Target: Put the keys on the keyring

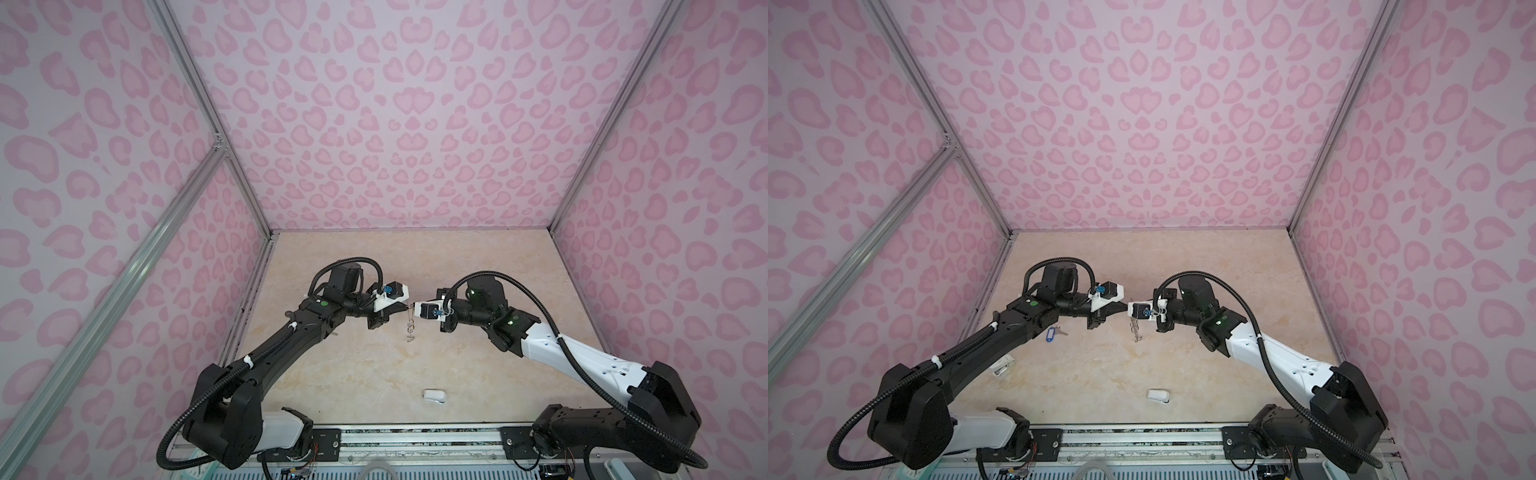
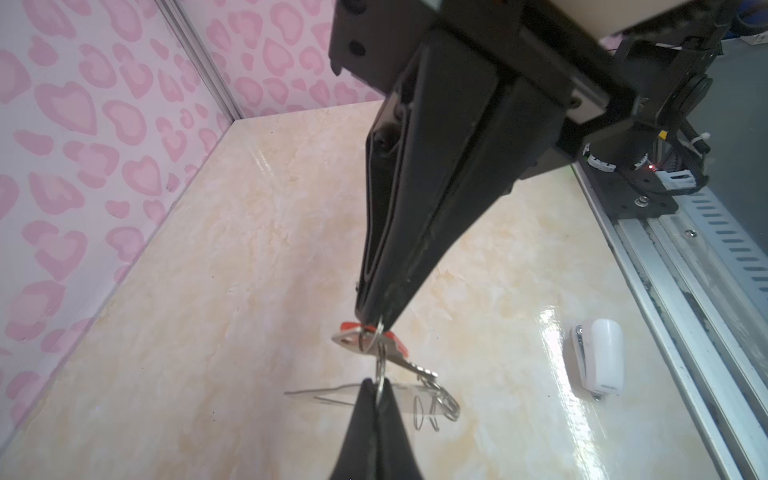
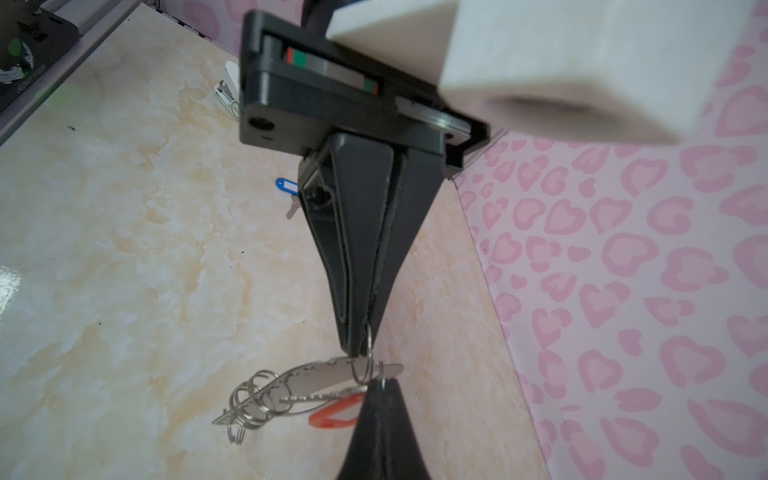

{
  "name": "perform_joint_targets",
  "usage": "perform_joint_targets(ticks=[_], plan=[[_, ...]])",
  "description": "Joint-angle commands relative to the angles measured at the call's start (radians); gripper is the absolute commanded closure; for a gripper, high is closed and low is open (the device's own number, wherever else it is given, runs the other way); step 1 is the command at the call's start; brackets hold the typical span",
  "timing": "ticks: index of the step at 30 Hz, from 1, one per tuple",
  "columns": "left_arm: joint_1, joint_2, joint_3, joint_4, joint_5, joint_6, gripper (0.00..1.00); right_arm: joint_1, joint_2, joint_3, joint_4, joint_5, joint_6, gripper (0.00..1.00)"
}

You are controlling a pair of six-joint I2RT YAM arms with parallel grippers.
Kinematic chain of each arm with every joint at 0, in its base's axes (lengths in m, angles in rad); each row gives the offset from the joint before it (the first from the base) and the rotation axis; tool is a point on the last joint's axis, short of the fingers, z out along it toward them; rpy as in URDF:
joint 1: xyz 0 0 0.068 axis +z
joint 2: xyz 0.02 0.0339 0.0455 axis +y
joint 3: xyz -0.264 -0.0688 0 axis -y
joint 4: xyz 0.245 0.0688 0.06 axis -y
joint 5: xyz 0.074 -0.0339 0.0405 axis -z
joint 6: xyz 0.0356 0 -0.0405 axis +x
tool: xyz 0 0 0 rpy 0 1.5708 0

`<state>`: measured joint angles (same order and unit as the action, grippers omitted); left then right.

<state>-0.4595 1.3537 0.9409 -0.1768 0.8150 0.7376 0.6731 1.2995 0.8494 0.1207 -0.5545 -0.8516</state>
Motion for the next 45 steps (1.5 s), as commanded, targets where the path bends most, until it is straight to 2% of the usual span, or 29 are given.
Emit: perform_joint_targets(ticks=[1,28,35,45], plan=[[-0.002,0.008,0.017,-0.012,0.023,0.018,0.97,0.003,0.003,0.008,-0.004,-0.009,-0.016,1.0],[0.001,0.02,0.04,-0.038,-0.002,0.05,0.97,0.016,0.046,0.085,-0.24,-0.045,-0.188,1.0],[0.005,0.025,0.046,-0.04,0.006,0.042,0.97,0.032,0.056,0.089,-0.3,-0.016,-0.25,1.0],[0.009,0.031,0.053,-0.055,0.01,0.04,0.97,0.031,0.047,0.077,-0.305,0.023,-0.274,1.0]])
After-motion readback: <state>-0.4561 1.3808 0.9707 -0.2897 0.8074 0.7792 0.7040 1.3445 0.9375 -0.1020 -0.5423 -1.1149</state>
